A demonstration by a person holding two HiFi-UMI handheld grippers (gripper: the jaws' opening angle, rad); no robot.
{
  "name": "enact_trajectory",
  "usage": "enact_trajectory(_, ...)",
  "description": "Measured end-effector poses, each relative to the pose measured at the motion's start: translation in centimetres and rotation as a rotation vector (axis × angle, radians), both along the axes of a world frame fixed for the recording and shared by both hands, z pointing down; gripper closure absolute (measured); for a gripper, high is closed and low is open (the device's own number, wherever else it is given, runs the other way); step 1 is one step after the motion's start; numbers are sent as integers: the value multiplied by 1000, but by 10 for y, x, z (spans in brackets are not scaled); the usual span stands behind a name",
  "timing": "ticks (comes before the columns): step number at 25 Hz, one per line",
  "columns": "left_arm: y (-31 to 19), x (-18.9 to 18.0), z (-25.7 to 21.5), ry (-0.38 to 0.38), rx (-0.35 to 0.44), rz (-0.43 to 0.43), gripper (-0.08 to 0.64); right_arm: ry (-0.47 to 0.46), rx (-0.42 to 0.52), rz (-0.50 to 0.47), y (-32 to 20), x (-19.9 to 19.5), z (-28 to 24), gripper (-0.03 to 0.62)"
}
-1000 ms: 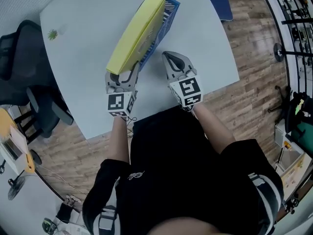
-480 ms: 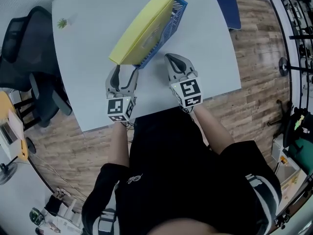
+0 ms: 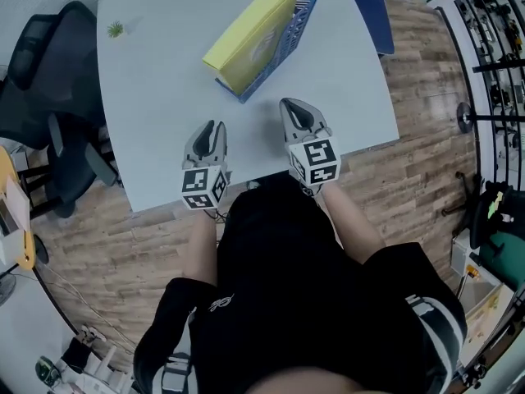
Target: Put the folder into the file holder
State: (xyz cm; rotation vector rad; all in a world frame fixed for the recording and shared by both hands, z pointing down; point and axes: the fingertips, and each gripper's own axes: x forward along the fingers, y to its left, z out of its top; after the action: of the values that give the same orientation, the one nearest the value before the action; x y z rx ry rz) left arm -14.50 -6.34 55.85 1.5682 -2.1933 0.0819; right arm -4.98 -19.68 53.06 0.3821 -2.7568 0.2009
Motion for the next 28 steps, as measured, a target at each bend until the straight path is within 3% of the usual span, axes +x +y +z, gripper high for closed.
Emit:
enact_trajectory(4,28,18,-6,-2,-14,-20,561,-7,-4,-4,29,10,-9,588)
enact_trajectory(13,67,56,-22,30,-5,-26,561,-10,12,11,77,29,-28,588)
enact_trajectory(22,72,64,-36,31,8,-41,563,36,59,-25,88,43,-42,588)
enact_trajectory(28,50,60,-74,-35,62,-69,563,-8,141,-80,76,37,-81,588)
